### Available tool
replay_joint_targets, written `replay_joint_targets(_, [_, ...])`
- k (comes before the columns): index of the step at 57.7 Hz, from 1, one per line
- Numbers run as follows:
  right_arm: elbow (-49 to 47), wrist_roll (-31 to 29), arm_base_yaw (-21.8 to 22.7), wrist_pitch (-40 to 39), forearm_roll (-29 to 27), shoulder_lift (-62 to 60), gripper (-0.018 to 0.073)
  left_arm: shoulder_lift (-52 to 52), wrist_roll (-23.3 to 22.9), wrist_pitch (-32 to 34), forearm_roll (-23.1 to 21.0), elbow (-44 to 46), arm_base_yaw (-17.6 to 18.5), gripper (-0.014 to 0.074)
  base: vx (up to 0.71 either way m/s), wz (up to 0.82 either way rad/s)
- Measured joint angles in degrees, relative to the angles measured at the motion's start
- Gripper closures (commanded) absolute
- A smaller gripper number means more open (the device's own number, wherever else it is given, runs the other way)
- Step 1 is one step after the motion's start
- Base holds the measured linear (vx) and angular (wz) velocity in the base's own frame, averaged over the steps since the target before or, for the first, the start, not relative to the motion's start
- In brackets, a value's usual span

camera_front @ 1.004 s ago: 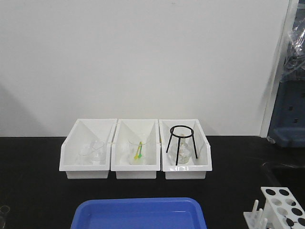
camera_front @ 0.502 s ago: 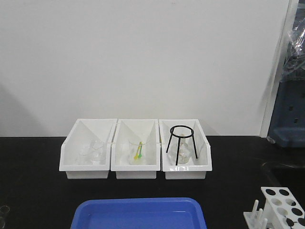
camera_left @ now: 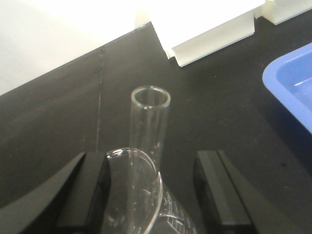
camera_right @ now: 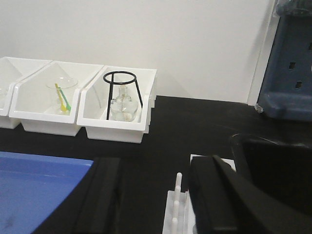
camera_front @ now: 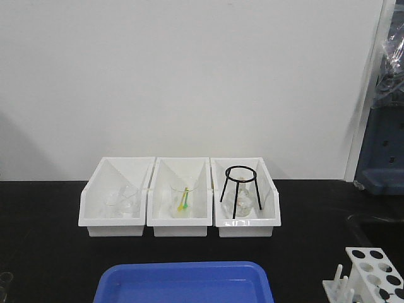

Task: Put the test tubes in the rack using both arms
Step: 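Close the left gripper on the test tube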

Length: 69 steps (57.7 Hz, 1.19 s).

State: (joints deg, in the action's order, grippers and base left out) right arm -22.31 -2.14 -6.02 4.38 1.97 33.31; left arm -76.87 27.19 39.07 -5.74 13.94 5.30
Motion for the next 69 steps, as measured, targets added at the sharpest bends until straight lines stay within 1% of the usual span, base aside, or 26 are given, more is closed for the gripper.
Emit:
replay_joint_targets(20, [0.0,0.0,0.0,0.14,0.0,0.0,0.0162,-3.77,0.0,1.73,0.0,5.77,0.0,0.0088,0.0,0.0])
replay_joint_targets(39, [0.0,0.0,0.0,0.14,0.0,0.0,0.0162,-9.01,0.0,3.05,0.0,6.72,0.0,0.0088,0.0,0.0])
replay_joint_targets(54, [0.0,0.0,0.0,0.14,0.0,0.0,0.0162,-9.27,0.0,3.79,0.0,6.85,0.0,0.0093,0.0,0.0])
replay_joint_targets(61, [0.0,0.0,0.0,0.14,0.0,0.0,0.0162,-9.27,0.0,3.84,0.0,6.85,0.0,0.0126,0.0,0.0])
replay_joint_targets(69, [0.0,0.0,0.0,0.14,0.0,0.0,0.0162,-9.27,0.0,3.84,0.0,6.85,0.0,0.0212,0.0,0.0])
